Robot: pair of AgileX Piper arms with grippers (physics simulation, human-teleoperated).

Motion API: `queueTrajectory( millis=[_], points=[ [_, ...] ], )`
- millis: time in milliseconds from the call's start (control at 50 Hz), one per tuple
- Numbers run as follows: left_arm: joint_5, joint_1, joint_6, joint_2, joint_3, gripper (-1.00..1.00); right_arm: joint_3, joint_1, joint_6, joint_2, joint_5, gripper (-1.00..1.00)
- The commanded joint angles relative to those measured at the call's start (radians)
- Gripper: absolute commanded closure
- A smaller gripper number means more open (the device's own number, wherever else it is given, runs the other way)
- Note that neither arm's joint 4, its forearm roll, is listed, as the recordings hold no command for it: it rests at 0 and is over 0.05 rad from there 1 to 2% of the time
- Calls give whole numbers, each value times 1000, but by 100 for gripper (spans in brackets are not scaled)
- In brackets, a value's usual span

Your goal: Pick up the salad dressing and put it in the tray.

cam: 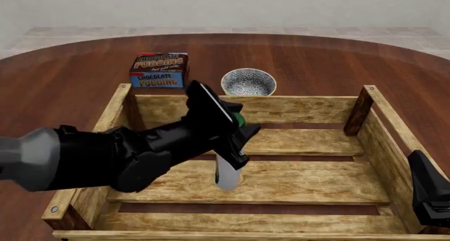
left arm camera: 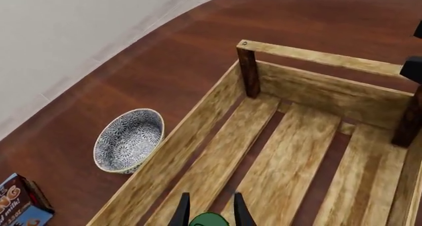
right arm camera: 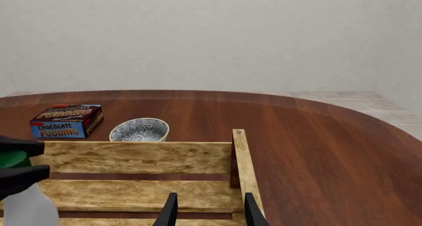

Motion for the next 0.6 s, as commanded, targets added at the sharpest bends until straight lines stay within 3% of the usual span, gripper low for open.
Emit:
queueTrajectory(
  millis=[20, 600],
  points=[
    [-47, -6, 1, 81, -18, 100, 0, 0, 0, 0, 0, -100],
    [-139, -1, -22, 175, 5, 100, 0, 0, 0, 0, 0, -100]
  ],
)
